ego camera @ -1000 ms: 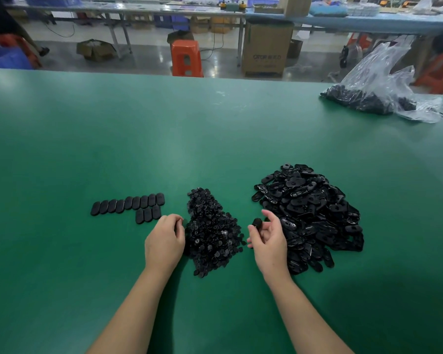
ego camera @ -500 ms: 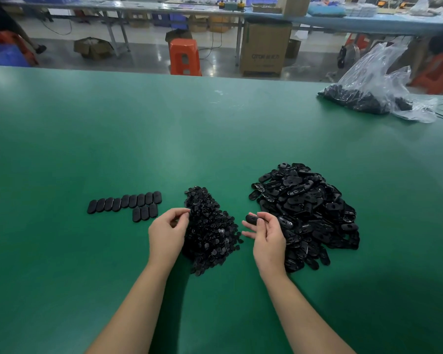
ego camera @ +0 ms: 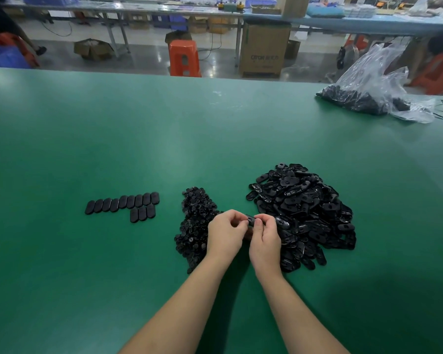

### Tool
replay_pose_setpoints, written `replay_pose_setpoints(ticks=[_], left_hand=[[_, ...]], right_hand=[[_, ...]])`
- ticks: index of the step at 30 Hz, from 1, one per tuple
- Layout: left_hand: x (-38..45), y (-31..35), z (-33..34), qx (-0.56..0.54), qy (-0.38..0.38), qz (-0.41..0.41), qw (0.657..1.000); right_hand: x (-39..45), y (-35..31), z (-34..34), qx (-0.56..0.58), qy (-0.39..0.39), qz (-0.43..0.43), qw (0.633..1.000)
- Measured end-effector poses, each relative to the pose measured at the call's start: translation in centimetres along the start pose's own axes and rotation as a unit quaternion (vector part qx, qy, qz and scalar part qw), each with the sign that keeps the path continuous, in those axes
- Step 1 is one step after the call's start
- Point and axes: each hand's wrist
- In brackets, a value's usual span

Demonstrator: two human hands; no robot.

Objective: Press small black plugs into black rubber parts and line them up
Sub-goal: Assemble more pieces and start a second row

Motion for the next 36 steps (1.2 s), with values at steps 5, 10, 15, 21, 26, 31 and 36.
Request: replay_pose_setpoints(ticks=[5,10,15,21,26,31,36], left_hand=[[0.2,0.7,0.1,0.038,0.015,0.007,0.999],[0.2,1.0,0.2,0.052,0.016,0.012,0.998],[0.5,1.0,0.1,0.077,0.005,0.016,0.997],[0.6,1.2,-0.2,0.102,-0.011,0.034,0.994],[0.7,1.3,-0.4,0.104,-0.009,0.027,0.994],[1.3,1.0,-1.2,0.123,-0.028,0.028,0.992],[1.7,0.8,-2.0,0.096,-0.059,0.023,0.993]], right_hand=[[-0.1,-0.3,-0.2,-0.007,-0.014,0.004,1.0],[0.0,-0.3,-0.3,-0.009,-0.019,0.011,1.0],[0.0,-0.3,-0.4,-0.01,-0.028,0.015,0.999],[0.0,-0.2,-0.5,-0.01,-0.024,0.019,0.999],[0.1,-0.3,-0.5,0.018,-0.034,0.027,0.999],[0.2,-0.2,-0.6,0.077,-0.043,0.046,0.995],[0.0,-0.2,-0.4,0.078,-0.062,0.044,0.994]])
Point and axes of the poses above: each hand's wrist, its own x-axis towards the middle knuckle, its own z-axis out of the palm, y = z × x, and after that the axes turned 11 degrees about x, right-handed
